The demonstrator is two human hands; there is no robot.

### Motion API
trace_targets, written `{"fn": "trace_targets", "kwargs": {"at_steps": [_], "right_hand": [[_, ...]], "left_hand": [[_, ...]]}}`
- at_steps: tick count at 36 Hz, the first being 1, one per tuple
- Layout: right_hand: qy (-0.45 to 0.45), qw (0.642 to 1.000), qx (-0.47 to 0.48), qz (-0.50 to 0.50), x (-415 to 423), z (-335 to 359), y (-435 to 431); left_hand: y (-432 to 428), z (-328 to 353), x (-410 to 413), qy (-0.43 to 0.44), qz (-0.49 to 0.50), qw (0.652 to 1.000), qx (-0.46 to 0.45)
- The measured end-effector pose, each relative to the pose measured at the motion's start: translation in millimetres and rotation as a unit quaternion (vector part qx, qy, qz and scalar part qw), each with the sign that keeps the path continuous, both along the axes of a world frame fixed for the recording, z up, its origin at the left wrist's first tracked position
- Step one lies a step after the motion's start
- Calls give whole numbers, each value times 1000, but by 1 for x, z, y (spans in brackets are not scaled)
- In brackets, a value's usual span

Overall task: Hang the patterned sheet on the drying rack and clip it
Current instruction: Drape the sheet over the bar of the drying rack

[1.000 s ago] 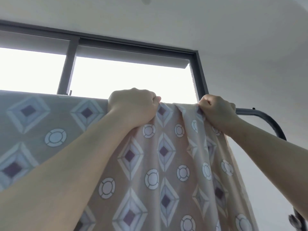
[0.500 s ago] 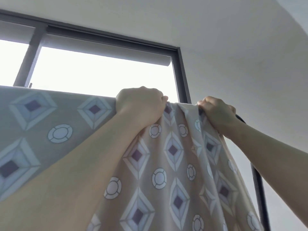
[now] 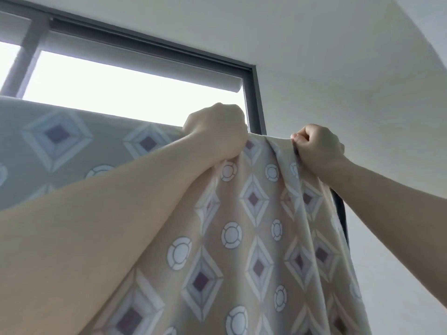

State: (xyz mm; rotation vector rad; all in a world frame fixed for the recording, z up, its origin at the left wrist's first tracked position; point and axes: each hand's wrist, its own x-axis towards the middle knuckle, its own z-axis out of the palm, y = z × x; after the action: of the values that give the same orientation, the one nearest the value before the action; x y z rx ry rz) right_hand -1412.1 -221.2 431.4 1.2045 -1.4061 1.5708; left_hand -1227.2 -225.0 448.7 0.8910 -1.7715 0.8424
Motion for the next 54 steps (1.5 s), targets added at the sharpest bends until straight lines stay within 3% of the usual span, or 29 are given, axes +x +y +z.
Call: {"fn": "trace_targets", "kwargs": {"at_steps": [6,10,13,16,18,24,34,42,54], "right_hand": [[-70,992,77,-75,-12,-8,5],[-21,993,63,-99,1,-18,10],[10,1000,-2,-15,27,-25,15],[1,997,10,79,56,-29,15],[-8,997,18,81,68,-30,15],[10,1000,11,17,117,-27,32],[99,988,-4,118,295,-33,48],[140,981,-31,131,418,-38,70],[226,955,25,189,562,-39,98]], "left_hand": [[1,-9,-37,-49,30,998,-2],[2,-15,-32,-72,39,997,11],[12,-14,-17,-73,-4,997,39],[27,-13,6,-66,-69,993,66],[34,-11,29,-59,-77,992,75],[44,-13,120,-82,24,993,81],[75,-26,260,-64,91,993,39],[99,-36,383,-33,118,992,6],[131,-45,521,-13,207,978,5]]}}
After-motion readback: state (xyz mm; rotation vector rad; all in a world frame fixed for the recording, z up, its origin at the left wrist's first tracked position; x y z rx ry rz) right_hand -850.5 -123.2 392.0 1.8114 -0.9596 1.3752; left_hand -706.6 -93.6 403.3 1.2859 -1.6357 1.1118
